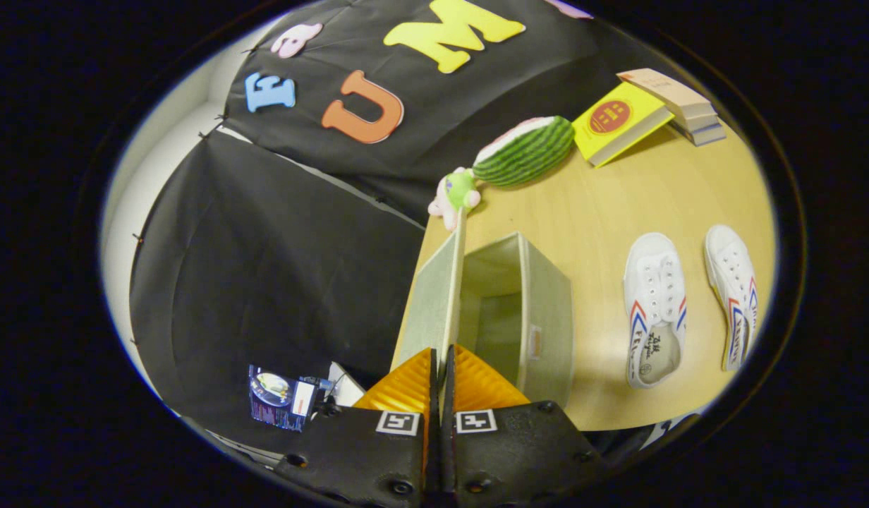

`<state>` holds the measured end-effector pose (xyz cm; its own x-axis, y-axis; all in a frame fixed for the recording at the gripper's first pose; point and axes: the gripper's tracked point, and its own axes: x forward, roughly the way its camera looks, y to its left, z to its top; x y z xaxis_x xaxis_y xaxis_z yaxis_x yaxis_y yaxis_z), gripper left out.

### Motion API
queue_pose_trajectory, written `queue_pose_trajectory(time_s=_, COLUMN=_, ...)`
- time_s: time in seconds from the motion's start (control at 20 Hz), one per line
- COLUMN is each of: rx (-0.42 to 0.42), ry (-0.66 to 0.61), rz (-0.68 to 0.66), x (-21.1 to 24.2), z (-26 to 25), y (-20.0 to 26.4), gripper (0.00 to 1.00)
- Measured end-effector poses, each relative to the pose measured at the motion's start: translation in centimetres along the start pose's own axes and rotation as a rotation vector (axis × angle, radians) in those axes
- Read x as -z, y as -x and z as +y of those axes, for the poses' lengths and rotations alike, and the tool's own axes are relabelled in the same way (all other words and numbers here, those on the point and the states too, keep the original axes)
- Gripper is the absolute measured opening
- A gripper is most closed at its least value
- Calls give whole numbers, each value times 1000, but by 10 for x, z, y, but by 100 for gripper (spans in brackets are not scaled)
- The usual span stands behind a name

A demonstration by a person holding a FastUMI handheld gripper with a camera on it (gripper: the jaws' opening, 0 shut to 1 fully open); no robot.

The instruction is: Open the storage box then place both shoes into the box .Put the left shoe in first, then the right shoe, with the right side of both shoes facing outward in a uniform manner.

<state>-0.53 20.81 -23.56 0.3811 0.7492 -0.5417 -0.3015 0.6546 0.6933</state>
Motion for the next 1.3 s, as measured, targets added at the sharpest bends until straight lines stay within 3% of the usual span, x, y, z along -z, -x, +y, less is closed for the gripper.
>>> queue_pose_trajectory(time_s=0.3, rx=-53, ry=161, rz=18, x=6, z=88, y=-15, gripper=6)
queue_pose_trajectory(time_s=0.55, rx=-54, ry=330, rz=16, x=29, z=137, y=-53, gripper=6)
queue_pose_trajectory(time_s=0.7, rx=-48, ry=413, rz=13, x=41, z=157, y=-68, gripper=13)
queue_pose_trajectory(time_s=0.8, rx=-41, ry=440, rz=10, x=47, z=163, y=-73, gripper=26)
queue_pose_trajectory(time_s=1.0, rx=25, ry=432, rz=-24, x=44, z=150, y=-69, gripper=69)
queue_pose_trajectory(time_s=1.3, rx=162, ry=458, rz=-153, x=9, z=117, y=-32, gripper=78)
